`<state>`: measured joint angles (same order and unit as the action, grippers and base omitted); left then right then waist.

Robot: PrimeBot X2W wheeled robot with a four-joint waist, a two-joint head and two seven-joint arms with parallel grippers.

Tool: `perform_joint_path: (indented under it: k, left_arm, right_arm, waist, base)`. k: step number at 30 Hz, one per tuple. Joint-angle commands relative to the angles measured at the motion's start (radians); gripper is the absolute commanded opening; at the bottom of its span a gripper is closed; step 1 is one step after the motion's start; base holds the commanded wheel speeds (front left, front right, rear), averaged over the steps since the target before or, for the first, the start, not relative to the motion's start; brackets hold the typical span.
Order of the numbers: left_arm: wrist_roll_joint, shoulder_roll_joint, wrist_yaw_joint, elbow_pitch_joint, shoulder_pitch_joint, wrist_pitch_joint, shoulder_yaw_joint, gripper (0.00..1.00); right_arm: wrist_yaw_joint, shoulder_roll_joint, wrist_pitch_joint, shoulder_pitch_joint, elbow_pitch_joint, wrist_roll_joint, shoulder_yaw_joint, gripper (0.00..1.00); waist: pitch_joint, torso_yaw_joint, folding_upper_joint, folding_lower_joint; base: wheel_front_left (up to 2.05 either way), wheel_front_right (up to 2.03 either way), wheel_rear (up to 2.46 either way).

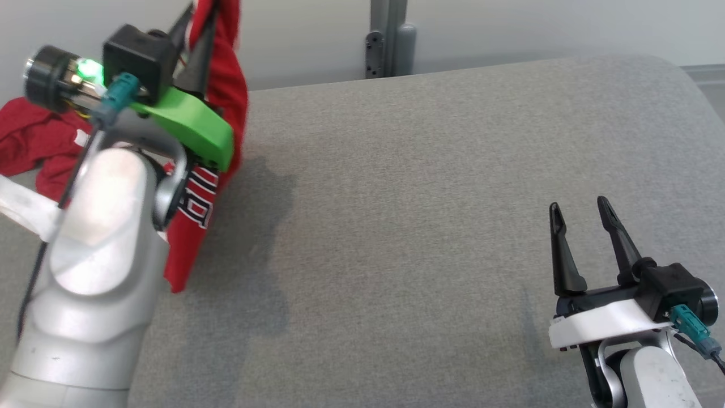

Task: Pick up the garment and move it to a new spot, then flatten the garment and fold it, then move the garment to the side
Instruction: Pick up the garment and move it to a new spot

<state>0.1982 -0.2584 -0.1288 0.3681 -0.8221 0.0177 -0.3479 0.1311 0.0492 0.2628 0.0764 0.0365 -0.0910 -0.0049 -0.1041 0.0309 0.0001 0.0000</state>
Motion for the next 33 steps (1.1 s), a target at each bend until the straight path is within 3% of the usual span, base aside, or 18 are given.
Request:
perform_joint_path:
  k: [1,8,15,16,17,18,26,33]
  left_arm:
    - [0.012,0.028,0.001,-0.006,0.024,-0.003,-0.018,0.00]
    - [0.037,0.162,0.006,0.132,0.079,0.036,-0.112,0.00]
    - [0.063,0.201,0.004,0.302,0.079,0.109,-0.219,0.00]
    - [0.069,0.202,0.004,0.322,0.080,0.118,-0.234,0.14]
    - [0.076,0.203,0.004,0.337,0.079,0.129,-0.250,0.38]
    - [0.107,0.206,0.003,0.343,0.084,0.150,-0.291,1.00]
    - [0.229,0.205,0.028,0.322,0.090,0.207,-0.388,1.00]
    - [0.243,0.182,0.075,0.300,0.135,0.245,-0.339,1.00]
  right_arm:
    - [-0.001,0.002,0.003,0.001,-0.001,-0.009,0.004,1.00]
    - [-0.001,0.002,0.003,0.041,-0.009,-0.042,0.025,1.00]
    - [-0.001,0.001,0.003,0.055,-0.001,-0.068,0.028,1.00]
    - [-0.001,0.001,0.003,0.055,-0.001,-0.069,0.027,1.00]
    - [-0.001,0.001,0.003,0.056,-0.001,-0.072,0.026,1.00]
    - [-0.001,0.001,0.003,0.057,0.001,-0.074,0.024,1.00]
    - [-0.001,0.002,0.003,0.051,0.008,-0.057,0.022,1.00]
    - [-0.001,0.002,0.003,0.039,0.006,-0.044,0.029,1.00]
  waist:
    - [0.005,0.126,-0.0001,0.0000]
    - [-0.077,0.255,-0.0001,0.0000]
    - [-0.136,0.318,-0.0001,0.0000]
    - [-0.140,0.319,-0.0001,0.0000]
    - [-0.143,0.318,-0.0001,0.0000]
    - [-0.145,0.309,-0.0001,0.0000]
    - [-0.110,0.223,-0.0001,0.0000]
    - [-0.044,0.140,-0.0001,0.0000]
  base:
    - [0.00,0.00,0.00]
    - [0.00,0.00,0.00]
    - [0.00,0.00,0.00]
    - [0.00,0.00,0.00]
    - [0.00,0.00,0.00]
    - [0.00,0.00,0.00]
    - [0.00,0.00,0.00]
    - [0.00,0.00,0.00]
